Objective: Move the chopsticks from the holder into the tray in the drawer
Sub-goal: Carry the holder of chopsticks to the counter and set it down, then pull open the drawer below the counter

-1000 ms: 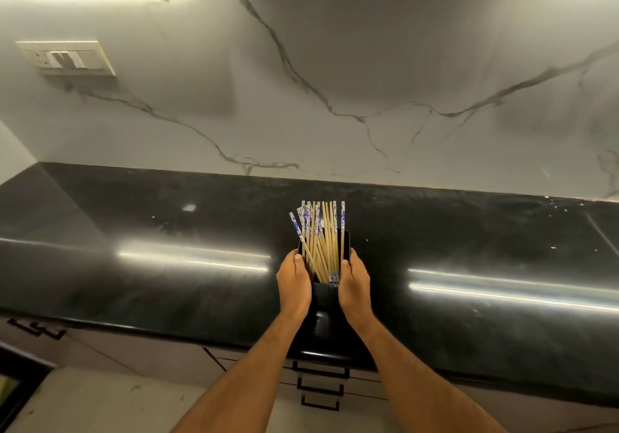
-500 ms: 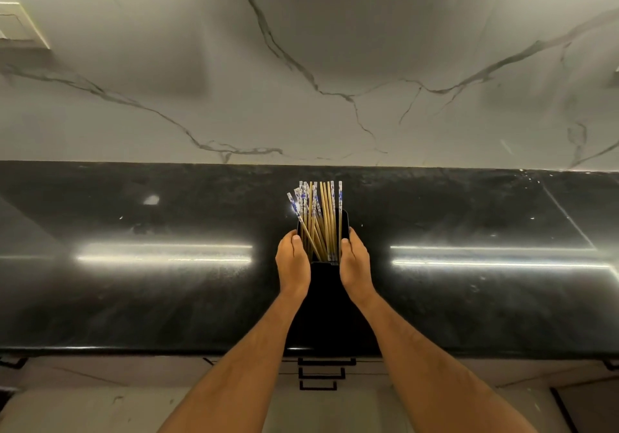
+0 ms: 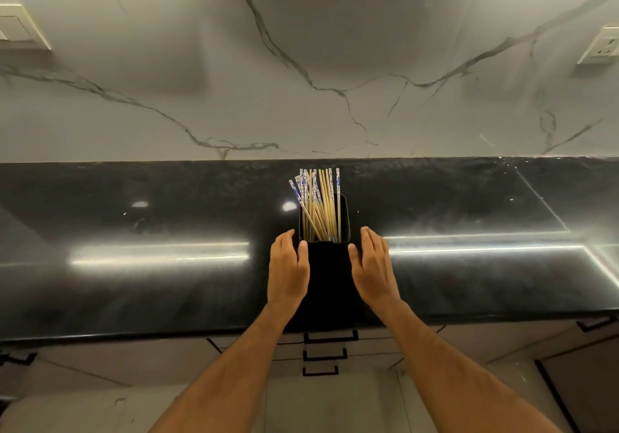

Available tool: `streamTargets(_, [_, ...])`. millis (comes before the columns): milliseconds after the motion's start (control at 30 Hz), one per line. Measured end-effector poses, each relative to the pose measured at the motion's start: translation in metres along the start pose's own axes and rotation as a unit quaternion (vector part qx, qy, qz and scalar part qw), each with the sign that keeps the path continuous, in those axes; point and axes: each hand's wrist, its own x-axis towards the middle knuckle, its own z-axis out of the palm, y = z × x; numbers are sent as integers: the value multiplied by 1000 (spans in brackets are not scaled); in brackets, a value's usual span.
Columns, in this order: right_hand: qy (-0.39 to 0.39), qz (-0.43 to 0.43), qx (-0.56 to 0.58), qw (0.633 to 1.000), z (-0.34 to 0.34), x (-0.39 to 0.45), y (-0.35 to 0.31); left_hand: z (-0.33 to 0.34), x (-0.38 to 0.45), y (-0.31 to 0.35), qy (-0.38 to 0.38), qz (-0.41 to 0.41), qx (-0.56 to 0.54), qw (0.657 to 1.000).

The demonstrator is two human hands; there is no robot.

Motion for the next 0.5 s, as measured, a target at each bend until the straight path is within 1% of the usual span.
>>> streamTargets(100, [-11,-46,-49,998,-7,-35,3,-11,-31,-8,5,86,65,994])
streamTargets(200, [-10,-94,-92,991,-12,-69,7,-21,-62,-19,2,165,129,978])
streamTargets(267, [-8,-130,-113,985,-13,-88,11,-26,-83,-27,-2,205,152,967])
streamTargets(367, [-24,-164,-136,977,-14,-113,19,-27,-114,-38,-18,243,168,955])
streamTargets(500, [-68,-203,-145,966,-6,-145,36,-16,-147,-56,-84,264,199,940])
